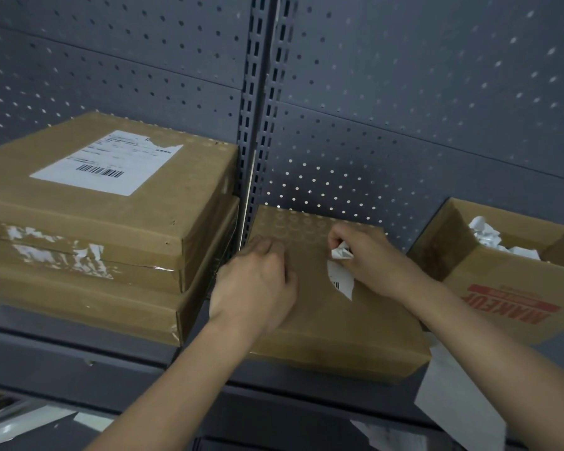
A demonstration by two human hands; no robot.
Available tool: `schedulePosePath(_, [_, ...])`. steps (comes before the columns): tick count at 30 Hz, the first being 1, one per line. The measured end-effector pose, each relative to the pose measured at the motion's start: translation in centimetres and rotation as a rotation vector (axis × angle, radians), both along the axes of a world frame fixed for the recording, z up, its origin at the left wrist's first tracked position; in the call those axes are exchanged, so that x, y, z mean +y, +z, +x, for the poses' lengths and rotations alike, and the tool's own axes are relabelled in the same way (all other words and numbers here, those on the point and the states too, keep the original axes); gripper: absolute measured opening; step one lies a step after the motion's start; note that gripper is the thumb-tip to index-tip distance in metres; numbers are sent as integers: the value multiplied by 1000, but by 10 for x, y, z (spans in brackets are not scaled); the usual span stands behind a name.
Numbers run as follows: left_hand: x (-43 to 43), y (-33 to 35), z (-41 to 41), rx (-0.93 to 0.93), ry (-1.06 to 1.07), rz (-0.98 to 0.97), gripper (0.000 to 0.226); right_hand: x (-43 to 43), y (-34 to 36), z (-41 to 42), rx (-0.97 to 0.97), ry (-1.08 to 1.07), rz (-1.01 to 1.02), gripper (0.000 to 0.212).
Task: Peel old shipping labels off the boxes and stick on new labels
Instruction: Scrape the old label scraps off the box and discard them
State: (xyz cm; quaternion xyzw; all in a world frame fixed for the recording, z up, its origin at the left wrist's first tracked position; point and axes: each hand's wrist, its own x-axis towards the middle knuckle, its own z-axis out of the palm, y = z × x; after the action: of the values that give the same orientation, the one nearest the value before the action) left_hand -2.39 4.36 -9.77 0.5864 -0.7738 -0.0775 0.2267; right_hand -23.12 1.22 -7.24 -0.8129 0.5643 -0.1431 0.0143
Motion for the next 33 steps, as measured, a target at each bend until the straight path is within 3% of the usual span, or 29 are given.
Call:
schedulePosePath(4, [0,-1,0,5,0,-6,39,-2,-7,6,153,12,-127,22])
schedulePosePath(6, [0,-1,0,7,-1,-10,38,-3,-11,6,182,-11,-140,33])
schedulePosePath(11, [-1,-1,1,18,-10,-17,36,6,-2,0,-142,-49,52,45])
schedulePosePath(15, [-1,-2,1,29,-9,-24,34,15,7,-7,-393,-41,194,24])
schedulePosePath(18, [-2,-2,1,36,-11,-23,34,14,6,-8,-500,-48,220,22])
schedulePosePath(24, [-2,-3,1,36,-12,-6,35,10,1,-8,-448,-63,199,28])
schedulePosePath(30, [-3,-4,1,37,-7,-14,34,6,0,-1,-222,-52,22,35])
schedulePosePath(33, [-3,-5,2,42,-10,-12,34,9,-1,0,-230,-34,-6,33])
